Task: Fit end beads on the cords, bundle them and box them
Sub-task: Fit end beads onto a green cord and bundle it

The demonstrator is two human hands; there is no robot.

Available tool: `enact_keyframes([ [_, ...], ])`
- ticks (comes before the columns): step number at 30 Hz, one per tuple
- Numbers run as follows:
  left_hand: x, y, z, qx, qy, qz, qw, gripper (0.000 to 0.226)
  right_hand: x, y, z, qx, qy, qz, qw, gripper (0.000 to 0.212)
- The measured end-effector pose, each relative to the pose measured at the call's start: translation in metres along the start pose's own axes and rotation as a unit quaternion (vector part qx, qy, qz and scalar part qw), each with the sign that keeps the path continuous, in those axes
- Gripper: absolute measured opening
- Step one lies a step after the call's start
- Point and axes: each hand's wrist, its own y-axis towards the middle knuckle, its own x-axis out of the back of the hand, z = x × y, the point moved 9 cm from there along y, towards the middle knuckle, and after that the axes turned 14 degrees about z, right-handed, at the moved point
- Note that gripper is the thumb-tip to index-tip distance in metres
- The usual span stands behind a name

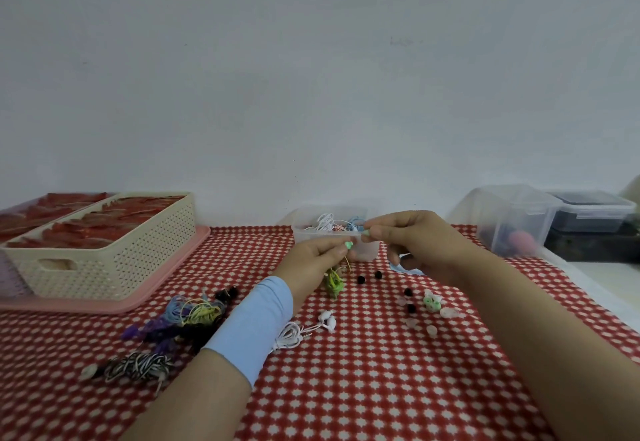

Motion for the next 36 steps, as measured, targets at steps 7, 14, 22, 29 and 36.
enact_keyframes([
  [7, -0.002, 0.001, 0.0, -0.01, -0.043, 0.013, 0.999, 0.02, -0.022, 0.002, -0.004, -0.011, 0.013, 0.05, 0.999, 0.013],
  [14, -0.007, 0.002, 0.003, -0.018, -0.117, 0.043, 0.992, 0.019, -0.026, 0.001, -0.008, -0.027, 0.038, 0.068, 0.997, 0.013],
  [22, -0.011, 0.0, -0.001, -0.034, -0.149, 0.064, 0.986, 0.018, -0.03, 0.002, -0.01, -0.036, 0.055, 0.089, 0.994, 0.018],
  [29, -0.014, 0.0, 0.004, -0.015, -0.17, 0.076, 0.982, 0.02, -0.033, 0.001, -0.011, -0.042, 0.064, 0.11, 0.991, 0.023],
  [36, -0.016, 0.0, 0.004, -0.011, -0.216, 0.079, 0.973, 0.024, -0.034, -0.001, -0.008, -0.035, 0.067, 0.12, 0.99, 0.025],
])
